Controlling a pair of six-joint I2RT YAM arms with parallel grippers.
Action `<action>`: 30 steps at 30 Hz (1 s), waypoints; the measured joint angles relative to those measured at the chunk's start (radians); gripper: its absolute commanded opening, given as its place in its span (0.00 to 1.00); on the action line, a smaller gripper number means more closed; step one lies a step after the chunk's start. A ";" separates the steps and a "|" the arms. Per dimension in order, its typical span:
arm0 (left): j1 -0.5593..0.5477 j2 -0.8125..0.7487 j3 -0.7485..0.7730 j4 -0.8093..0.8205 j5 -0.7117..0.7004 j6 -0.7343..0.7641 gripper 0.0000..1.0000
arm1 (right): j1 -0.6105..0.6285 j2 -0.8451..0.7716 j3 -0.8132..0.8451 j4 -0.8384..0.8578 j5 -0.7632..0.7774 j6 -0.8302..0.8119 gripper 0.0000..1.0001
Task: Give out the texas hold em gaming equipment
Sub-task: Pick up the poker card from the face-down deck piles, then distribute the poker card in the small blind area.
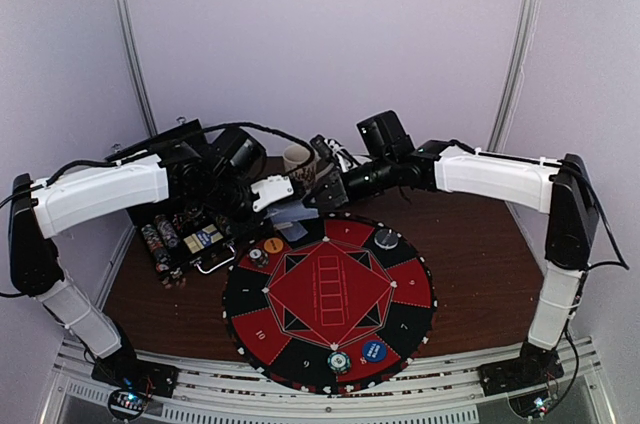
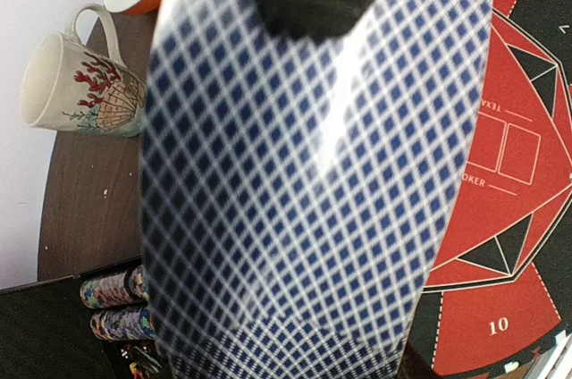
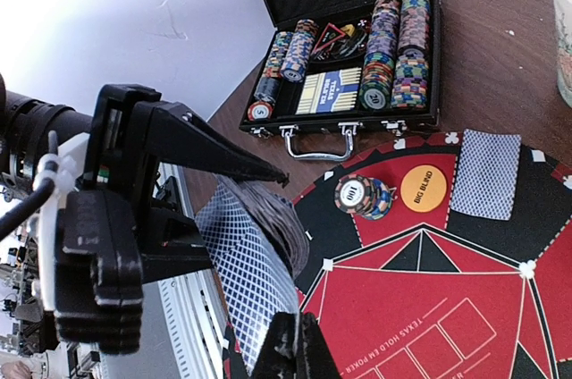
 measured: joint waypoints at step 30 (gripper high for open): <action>0.071 0.038 -0.032 0.074 -0.079 -0.123 0.50 | 0.093 -0.753 -0.977 -0.116 0.609 0.737 0.00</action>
